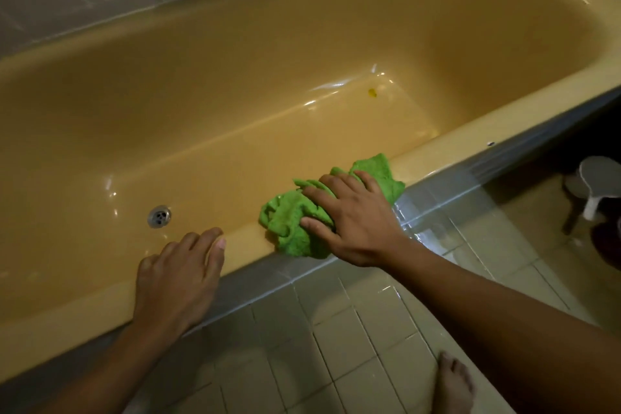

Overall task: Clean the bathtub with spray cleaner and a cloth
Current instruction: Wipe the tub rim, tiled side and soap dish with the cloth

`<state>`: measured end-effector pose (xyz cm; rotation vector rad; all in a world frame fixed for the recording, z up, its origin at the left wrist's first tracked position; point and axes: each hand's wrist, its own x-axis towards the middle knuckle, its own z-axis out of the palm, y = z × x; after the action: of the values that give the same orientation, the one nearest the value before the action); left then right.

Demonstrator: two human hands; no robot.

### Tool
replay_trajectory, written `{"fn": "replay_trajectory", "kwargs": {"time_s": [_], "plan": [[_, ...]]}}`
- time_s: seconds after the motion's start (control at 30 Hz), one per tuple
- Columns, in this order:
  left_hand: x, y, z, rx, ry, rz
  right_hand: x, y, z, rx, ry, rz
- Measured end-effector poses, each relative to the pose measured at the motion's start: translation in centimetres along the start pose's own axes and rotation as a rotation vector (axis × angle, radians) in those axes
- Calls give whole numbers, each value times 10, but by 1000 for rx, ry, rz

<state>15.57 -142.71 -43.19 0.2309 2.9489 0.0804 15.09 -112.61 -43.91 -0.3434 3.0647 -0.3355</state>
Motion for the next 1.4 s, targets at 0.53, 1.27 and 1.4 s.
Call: {"fn": "replay_trajectory", "kwargs": {"time_s": [0.53,1.27,1.4], "plan": [[37,77,-5,-14,-83,41,11,107,-15,-39,155,101],[81,193,-4,-52,-100,141,-7,140,-20,-28,93,84],[86,208,-4,-52,-107,145,-10,176,-29,-24,111,90]]}}
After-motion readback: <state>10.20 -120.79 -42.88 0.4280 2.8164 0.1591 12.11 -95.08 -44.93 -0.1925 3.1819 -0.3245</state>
